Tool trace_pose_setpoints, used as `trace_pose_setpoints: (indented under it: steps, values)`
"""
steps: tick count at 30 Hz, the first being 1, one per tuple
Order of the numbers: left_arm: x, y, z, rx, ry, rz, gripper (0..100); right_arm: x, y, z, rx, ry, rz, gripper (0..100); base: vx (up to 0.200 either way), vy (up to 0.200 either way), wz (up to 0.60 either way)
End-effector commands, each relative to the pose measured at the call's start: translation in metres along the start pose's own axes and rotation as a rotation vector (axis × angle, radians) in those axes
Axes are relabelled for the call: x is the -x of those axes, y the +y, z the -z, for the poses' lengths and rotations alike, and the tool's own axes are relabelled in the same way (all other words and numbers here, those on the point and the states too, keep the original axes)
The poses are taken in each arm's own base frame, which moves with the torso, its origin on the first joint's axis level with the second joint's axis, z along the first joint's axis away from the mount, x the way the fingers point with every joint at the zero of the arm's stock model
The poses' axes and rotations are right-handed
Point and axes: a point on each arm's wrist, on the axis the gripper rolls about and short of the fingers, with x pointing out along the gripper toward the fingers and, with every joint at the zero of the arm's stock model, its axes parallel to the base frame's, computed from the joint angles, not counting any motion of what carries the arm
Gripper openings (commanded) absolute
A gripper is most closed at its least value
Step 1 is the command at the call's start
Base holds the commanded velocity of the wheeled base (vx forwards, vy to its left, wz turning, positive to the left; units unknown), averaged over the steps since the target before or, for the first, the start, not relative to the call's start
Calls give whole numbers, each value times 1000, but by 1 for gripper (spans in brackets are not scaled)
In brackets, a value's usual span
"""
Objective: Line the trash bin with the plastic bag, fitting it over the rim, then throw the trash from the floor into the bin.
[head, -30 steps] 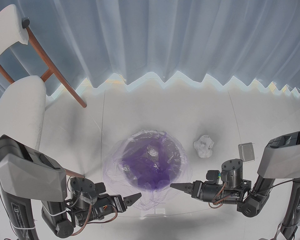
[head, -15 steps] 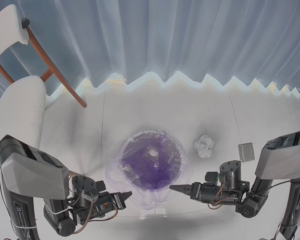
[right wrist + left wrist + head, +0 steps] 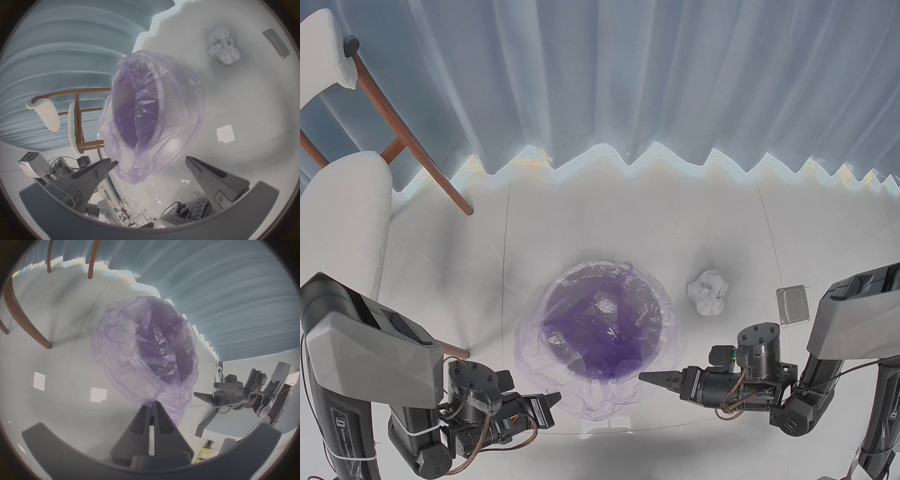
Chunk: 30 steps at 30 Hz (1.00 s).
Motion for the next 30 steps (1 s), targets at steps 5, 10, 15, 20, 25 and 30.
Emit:
trace_pose_setpoints:
  steps: [5, 10, 15, 20, 25, 30]
  values:
    - [-7, 7, 14, -13, 45, -51, 0, -1, 0, 1, 1, 6, 0, 100, 0, 0, 0]
    - [-11, 14, 18, -41, 56, -90, 0, -1, 0, 1, 3, 6, 0, 100, 0, 0, 0]
    - [-17, 20, 24, -44, 68, -126, 0, -3, -2, 3, 3, 13, 7, 100, 0, 0, 0]
    - [-20, 24, 29, -50, 86, -141, 0, -4, -3, 4, 7, 16, 11, 100, 0, 0, 0]
    - [-25, 28, 32, -49, 99, -152, 0, -4, -4, 4, 7, 17, 12, 100, 0, 0, 0]
    - [-26, 29, 34, -49, 106, -158, 0, -5, -4, 4, 6, 18, 13, 100, 0, 0, 0]
